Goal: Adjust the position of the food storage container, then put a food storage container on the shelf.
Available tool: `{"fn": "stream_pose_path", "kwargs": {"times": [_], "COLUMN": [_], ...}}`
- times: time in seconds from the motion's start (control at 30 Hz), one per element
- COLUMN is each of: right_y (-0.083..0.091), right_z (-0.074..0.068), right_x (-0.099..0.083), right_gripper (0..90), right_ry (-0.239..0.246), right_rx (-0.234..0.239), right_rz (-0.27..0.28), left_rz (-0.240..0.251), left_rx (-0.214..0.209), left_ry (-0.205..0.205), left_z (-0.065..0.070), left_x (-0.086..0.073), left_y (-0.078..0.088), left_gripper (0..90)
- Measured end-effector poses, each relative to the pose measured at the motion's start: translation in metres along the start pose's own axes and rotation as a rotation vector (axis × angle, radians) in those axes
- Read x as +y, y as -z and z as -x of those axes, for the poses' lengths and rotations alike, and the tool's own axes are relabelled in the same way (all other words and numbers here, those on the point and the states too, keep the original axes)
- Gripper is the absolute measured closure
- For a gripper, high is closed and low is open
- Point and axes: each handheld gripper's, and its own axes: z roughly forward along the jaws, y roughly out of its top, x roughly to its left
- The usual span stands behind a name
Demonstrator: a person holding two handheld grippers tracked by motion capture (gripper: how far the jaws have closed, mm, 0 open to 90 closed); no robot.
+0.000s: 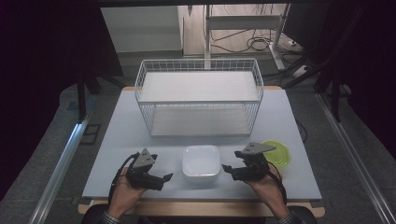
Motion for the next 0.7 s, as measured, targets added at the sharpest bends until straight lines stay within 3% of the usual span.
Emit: {"fn": "stream_pose_path", "kwargs": {"times": [0.23,0.43,0.57,0.7], "right_y": [-0.003,-0.004,-0.007,-0.010], "right_z": [0.001,0.003,0.001,-0.003], "right_x": [-0.003,-0.002,-0.001,0.002], "right_gripper": [20.1,15.6,13.7,12.9], "right_ry": [-0.007,-0.029,-0.016,0.013], "right_rx": [0.025,0.042,0.041,0.029], "right_rz": [-0.002,0.023,0.038,0.033], "left_rz": [0.014,0.002,0.006,-0.011], "left_rx": [0.005,-0.009,-0.030,-0.026], "left_ry": [-0.019,0.004,0.033,0.023], "left_z": [-0.001,-0.002,0.000,0.003], "left_x": [-0.003,-0.003,0.003,0.009], "left_y": [-0.004,-0.010,-0.009,-0.013], "left_gripper": [5.2,2.9,5.9,6.2]}}
